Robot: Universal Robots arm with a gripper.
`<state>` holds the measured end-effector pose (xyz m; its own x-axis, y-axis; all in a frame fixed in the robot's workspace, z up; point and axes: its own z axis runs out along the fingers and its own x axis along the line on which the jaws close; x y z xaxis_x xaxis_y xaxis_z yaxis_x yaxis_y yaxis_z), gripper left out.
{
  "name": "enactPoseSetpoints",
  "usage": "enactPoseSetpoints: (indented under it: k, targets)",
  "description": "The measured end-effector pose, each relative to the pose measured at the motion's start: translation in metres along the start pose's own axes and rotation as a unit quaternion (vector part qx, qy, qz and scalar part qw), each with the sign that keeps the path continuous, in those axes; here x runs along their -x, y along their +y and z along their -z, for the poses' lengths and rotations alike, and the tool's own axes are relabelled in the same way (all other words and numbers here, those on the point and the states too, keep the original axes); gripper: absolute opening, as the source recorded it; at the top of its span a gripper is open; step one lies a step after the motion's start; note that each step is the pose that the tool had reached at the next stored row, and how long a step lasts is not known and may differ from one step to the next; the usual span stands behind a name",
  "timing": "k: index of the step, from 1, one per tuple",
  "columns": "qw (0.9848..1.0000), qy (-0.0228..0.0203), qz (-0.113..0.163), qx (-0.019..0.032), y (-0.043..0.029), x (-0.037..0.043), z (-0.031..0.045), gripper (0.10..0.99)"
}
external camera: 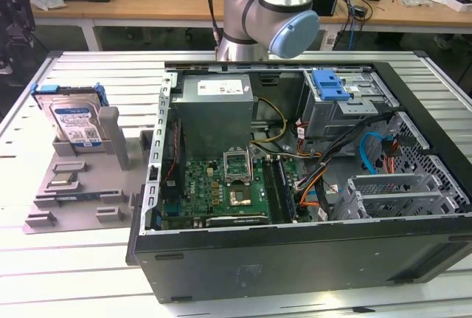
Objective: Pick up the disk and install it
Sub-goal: 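Pick up the disk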
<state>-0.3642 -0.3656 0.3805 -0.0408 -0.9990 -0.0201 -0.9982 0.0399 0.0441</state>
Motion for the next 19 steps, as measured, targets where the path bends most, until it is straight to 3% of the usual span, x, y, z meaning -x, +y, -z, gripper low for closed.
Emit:
enactPoseSetpoints:
  k: [11, 19]
  targets:
    - [0.9999, 0.0055, 0.011, 0.0, -0.0124, 0.023, -0.0238, 0.541]
    - [0.9996, 0.0101, 0.026, 0.0001, -0.0145, 0.034, -0.0439, 0.541]
